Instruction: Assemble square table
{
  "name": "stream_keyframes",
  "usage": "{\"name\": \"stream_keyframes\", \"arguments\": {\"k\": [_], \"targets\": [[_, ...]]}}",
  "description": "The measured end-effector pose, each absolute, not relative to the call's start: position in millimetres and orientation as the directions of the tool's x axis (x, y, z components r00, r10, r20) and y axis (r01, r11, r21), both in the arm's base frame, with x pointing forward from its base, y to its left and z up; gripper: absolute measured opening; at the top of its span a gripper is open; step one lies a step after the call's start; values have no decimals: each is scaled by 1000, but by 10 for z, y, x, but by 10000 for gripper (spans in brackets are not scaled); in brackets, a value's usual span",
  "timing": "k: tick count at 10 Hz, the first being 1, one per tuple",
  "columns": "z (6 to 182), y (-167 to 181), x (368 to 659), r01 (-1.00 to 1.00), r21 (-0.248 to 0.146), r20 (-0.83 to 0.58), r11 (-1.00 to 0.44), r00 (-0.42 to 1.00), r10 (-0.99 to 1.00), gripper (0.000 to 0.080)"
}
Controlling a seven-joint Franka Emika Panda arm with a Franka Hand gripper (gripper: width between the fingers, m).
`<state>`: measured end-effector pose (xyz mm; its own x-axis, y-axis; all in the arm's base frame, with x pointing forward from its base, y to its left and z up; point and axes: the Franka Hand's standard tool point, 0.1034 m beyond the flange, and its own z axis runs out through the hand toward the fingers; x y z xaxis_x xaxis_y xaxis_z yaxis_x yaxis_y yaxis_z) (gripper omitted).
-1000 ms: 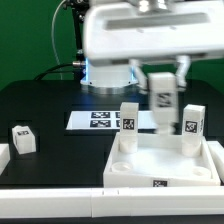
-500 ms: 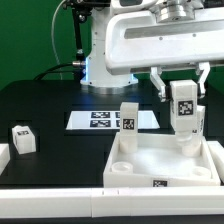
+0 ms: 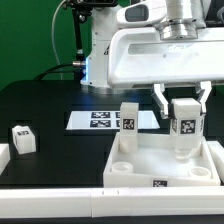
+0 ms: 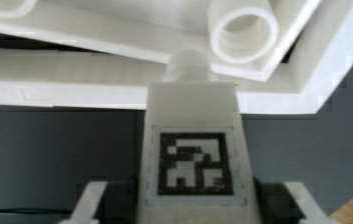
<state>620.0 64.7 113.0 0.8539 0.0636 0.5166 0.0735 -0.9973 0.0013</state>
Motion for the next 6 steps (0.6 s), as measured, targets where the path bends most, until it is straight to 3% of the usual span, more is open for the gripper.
{"name": "stream_keyframes", "arguments": {"k": [6], "targets": [[942,1005,6075,114,4,513,-993,853,100,287]]}}
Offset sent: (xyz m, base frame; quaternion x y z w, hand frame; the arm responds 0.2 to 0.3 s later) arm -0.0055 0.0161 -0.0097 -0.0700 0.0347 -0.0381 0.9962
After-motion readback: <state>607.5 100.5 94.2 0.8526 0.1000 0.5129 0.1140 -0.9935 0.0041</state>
